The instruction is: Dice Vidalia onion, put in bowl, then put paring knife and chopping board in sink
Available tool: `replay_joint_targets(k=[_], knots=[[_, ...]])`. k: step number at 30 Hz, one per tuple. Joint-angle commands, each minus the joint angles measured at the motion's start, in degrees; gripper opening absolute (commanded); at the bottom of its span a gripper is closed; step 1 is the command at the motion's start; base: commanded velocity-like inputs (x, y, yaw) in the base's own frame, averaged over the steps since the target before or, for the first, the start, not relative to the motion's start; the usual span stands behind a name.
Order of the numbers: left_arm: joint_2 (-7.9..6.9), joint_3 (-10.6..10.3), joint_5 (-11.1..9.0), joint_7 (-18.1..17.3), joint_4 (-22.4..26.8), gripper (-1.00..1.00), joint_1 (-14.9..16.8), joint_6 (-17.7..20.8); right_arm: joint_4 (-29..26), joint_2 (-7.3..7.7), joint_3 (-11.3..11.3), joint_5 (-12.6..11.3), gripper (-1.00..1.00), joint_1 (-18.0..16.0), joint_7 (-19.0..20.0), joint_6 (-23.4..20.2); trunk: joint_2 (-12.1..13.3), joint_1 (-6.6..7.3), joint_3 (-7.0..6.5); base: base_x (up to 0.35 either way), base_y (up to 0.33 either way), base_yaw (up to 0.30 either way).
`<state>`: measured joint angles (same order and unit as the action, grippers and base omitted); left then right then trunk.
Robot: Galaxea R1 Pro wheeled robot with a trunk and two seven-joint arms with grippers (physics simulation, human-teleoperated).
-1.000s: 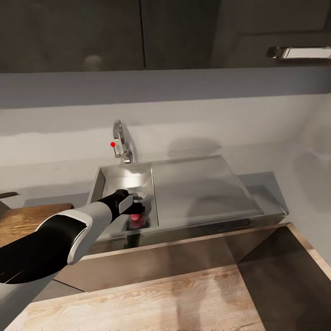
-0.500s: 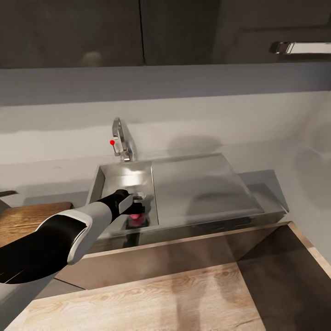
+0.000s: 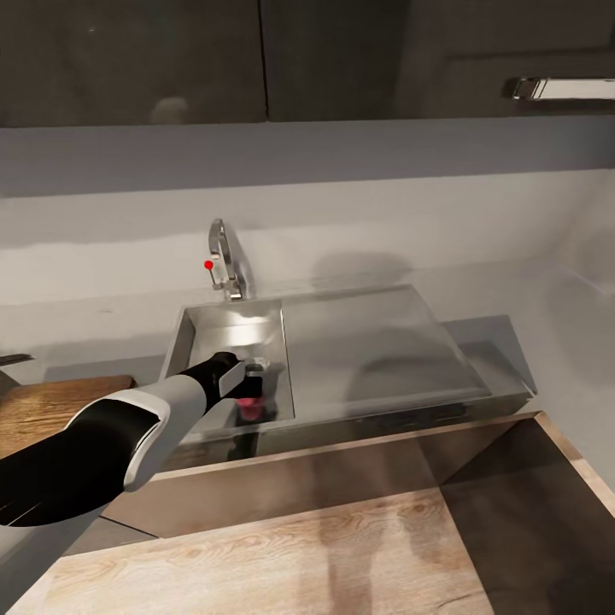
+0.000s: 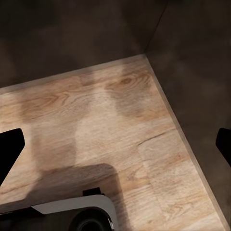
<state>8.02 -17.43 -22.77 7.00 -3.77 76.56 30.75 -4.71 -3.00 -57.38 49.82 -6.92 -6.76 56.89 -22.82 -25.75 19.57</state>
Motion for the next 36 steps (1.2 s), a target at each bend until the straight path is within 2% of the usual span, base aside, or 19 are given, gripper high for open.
replay_joint_targets(k=[1,14,22,29,36], knots=[[0.01,-0.3,-0.5,0.2,-0.1,-1.00,0.1,0.1,0.0,-0.05,-0.1,0.6,1.00,0.0,-0.6,0.1,-0.1,-0.03,0.04,0.000,0.000,0.000],[-0.02,-0.3,-0.5,0.2,0.7,-1.00,0.1,0.2,0.0,-0.02,-0.1,0.6,1.00,0.0,-0.6,0.1,-0.1,-0.03,-1.07,0.000,0.000,0.000],[-0.65,-0.2,-0.5,0.3,3.8,-1.00,0.1,1.2,0.0,0.01,-0.1,0.6,1.00,0.0,-0.5,0.1,-0.1,-0.03,-1.79,0.000,0.000,0.000],[-0.95,0.0,-0.6,0.3,6.9,-1.00,0.1,6.6,0.0,0.01,-0.1,0.6,1.00,0.0,-0.6,0.1,-0.1,-0.03,-2.42,0.000,0.000,0.000],[-2.63,-0.1,-0.6,0.4,17.5,-1.00,0.1,18.1,0.0,0.02,-0.1,0.6,1.00,0.0,-0.6,0.1,-0.1,-0.03,-3.02,0.000,0.000,0.000]])
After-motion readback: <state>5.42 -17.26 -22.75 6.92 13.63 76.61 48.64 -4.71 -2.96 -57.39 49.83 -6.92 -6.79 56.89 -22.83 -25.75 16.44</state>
